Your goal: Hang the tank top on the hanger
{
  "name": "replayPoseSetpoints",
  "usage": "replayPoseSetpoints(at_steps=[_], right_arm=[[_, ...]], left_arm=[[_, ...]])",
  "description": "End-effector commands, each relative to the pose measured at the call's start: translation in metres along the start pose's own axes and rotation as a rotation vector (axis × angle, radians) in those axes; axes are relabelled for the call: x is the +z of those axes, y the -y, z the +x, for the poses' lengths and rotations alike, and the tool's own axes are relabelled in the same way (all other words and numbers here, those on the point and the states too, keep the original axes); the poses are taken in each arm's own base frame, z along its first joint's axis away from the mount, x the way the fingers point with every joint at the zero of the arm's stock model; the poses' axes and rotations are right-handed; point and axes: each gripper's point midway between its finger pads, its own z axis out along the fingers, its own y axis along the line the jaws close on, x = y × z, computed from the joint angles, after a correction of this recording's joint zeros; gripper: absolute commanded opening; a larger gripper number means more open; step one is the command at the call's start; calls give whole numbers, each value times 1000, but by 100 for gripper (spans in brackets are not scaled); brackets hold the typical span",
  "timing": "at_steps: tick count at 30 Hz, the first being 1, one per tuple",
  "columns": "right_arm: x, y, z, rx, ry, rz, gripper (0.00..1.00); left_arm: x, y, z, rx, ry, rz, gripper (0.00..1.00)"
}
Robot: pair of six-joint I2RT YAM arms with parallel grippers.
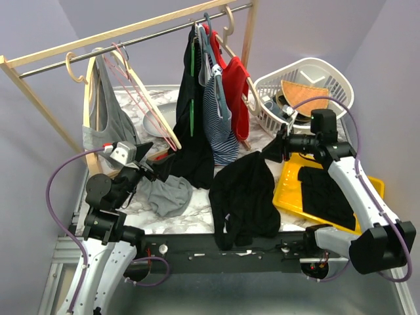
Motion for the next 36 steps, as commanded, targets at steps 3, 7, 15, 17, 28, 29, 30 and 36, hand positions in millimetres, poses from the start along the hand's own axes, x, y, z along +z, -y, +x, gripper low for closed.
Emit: replayPoseSetpoints(at_steps=[3, 7, 15, 17, 28, 29, 30, 36], right_arm=[[-12, 56, 46, -83, -116, 261, 80], [-18, 32, 51, -123, -79, 145, 88], [-17, 15, 57, -153, -80, 38, 88], [-18, 15, 57, -149, -89, 38, 88], [-20, 18, 56, -159, -86, 72, 88], [-20, 18, 56, -156, -88, 74, 88], [-20, 18, 57, -157, -89, 74, 89], [-20, 21, 58, -153, -97, 82, 89]], left_arm=[[-4, 16, -2, -70, -26, 56, 99], [-17, 28, -1, -162, -90, 71, 99], [-44, 58, 32, -361, -250, 156, 99], [-51, 64, 41, -400, -294, 176, 99], [-73, 84, 79, -555, -447, 222, 99], [-79, 84, 85, -563, -478, 211, 99], [-81, 85, 88, -566, -492, 213, 99], [-92, 90, 108, -619, -567, 216, 99]])
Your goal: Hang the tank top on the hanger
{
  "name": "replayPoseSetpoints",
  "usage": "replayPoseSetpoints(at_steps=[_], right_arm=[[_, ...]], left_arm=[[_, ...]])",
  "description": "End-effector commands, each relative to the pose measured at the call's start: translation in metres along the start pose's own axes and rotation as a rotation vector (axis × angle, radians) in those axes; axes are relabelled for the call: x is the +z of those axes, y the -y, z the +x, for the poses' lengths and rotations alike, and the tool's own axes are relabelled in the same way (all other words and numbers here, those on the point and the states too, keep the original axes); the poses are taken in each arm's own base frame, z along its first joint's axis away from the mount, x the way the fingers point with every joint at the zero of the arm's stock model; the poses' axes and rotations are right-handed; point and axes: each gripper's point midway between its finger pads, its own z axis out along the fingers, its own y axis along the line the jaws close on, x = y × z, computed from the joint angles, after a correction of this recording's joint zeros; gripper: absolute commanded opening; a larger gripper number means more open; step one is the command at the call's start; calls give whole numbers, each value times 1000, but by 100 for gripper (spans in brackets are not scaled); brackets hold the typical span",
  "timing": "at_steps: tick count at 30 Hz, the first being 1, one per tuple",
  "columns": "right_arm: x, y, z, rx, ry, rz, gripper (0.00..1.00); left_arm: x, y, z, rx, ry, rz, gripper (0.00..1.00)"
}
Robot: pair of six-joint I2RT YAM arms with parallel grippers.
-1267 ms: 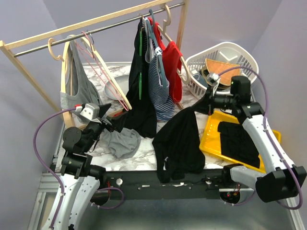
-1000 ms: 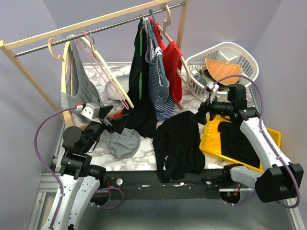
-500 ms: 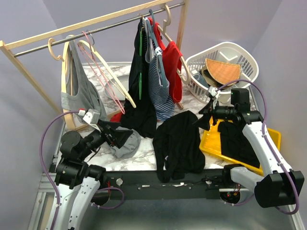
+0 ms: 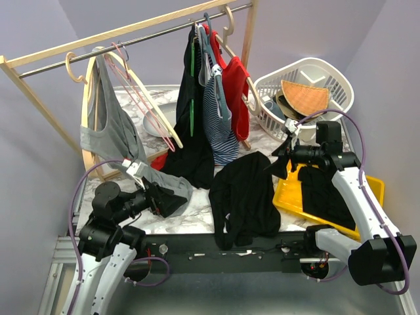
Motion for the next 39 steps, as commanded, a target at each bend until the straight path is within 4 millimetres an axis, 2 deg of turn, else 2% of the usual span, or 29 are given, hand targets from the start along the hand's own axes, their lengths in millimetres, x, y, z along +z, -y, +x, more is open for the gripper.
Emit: replayPoseSetpoints(at_steps=[1, 11, 23, 28, 32, 35, 37, 39], right_arm=[[-2, 0, 2, 3, -10, 1, 89], [0, 4, 5, 12, -28, 8, 89], [2, 6, 9, 22, -40, 5, 89], [2, 6, 10, 23, -47, 7, 89], [2, 7, 11, 24, -49, 11, 89], [2, 7, 12, 23, -53, 9, 89], [1, 8, 11, 18, -55, 14, 89], [0, 9, 12, 15, -59, 20, 89]], left_arm=[[-3, -3, 29, -79, -106, 8, 99], [5, -13, 48, -132, -177, 1, 97], [9, -19, 56, -170, -207, -41, 97], [14, -14, 57, -180, -226, -51, 99], [26, -11, 62, -183, -250, -74, 99], [41, -3, 85, -154, -322, -107, 99], [52, 15, 101, -55, -326, -112, 99], [69, 24, 114, 29, -360, -188, 99]])
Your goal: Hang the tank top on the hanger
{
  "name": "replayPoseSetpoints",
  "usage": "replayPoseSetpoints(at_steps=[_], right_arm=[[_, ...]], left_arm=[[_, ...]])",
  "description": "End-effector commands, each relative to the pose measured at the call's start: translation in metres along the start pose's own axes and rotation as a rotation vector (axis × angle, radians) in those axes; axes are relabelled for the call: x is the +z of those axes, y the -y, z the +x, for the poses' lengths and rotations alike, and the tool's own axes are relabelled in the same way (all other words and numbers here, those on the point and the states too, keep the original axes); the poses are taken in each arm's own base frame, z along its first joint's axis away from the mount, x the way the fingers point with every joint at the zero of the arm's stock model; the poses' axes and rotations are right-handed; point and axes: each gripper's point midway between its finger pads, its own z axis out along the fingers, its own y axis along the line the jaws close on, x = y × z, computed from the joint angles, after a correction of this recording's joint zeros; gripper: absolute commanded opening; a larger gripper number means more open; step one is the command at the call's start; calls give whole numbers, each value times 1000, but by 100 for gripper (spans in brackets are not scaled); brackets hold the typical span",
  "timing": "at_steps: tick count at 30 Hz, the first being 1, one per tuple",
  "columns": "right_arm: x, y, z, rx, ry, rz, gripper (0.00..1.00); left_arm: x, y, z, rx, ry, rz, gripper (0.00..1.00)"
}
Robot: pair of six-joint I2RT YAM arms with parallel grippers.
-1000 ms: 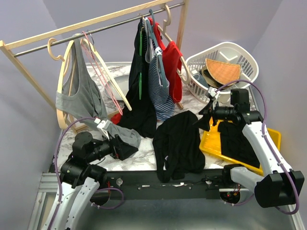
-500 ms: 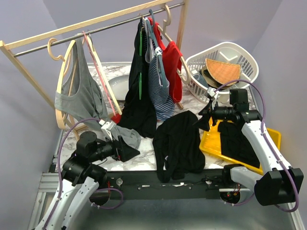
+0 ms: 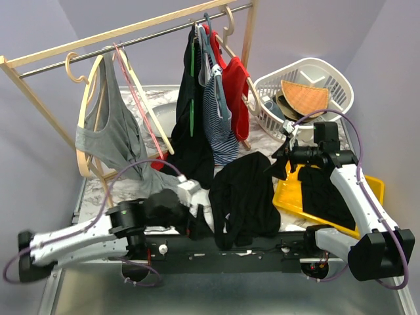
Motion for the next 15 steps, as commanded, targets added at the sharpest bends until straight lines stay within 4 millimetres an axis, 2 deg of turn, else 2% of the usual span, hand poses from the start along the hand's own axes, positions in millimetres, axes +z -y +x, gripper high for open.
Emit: replayPoseSetpoints(at_steps=[1, 2, 4, 5, 8, 11, 15], right_arm=[[-4, 5, 0, -16, -18, 23, 89], [-4, 4, 1, -15, -22, 24, 89], [-4, 4, -1, -22, -19, 23, 89], [-5, 3, -1, -22, -19, 23, 89], [-5, 2, -1, -27, -18, 18, 89], [-6, 2, -1, -30, -19, 21, 89], [-7, 0, -3, -34, -15, 16, 89]], left_arm=[[38, 21, -15, 129, 123, -194, 99], [54, 26, -12, 162, 94, -256, 99], [71, 33, -6, 240, 83, -305, 99], [87, 37, -2, 274, 59, -351, 98], [111, 42, 0, 363, 54, -439, 97], [130, 43, 0, 417, 46, -507, 91], [140, 31, 7, 469, 2, -592, 85]])
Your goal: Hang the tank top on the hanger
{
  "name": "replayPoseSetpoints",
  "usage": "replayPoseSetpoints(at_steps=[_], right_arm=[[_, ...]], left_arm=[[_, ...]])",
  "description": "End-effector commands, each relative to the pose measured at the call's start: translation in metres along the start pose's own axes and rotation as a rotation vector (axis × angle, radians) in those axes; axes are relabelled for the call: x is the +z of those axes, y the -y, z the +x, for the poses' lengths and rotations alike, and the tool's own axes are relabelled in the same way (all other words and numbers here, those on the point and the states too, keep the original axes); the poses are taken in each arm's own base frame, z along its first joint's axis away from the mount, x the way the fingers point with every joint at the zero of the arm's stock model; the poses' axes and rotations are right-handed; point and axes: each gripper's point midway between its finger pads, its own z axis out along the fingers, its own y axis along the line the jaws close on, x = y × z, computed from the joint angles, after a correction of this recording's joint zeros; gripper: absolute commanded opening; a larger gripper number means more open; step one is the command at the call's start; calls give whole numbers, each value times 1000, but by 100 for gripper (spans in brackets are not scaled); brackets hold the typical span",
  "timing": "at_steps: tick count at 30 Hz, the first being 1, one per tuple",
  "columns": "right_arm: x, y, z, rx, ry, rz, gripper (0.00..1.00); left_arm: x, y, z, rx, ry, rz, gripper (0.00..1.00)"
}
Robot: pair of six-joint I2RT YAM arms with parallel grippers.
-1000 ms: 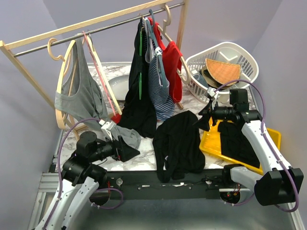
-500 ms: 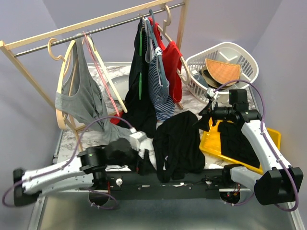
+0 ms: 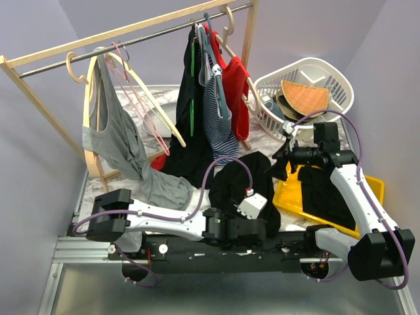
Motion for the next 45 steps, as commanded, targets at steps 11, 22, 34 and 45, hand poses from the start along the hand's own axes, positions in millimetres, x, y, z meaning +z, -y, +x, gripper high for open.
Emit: replayPoseSetpoints(at_steps=[11, 22, 34, 45], right_arm=[[-7, -2, -8, -26, 3, 9, 89], [-5, -3, -4, -26, -5, -9, 89], [4, -57, 15, -137, -4, -296, 89], [60, -130, 78, -427, -218, -558, 88]], left_arm=[[35, -28, 19, 148, -61, -268, 70], [27, -40, 16, 143, -39, -297, 13], [-4, -49, -19, -83, 73, -30, 0], [-34, -87, -47, -252, 195, 85, 0]])
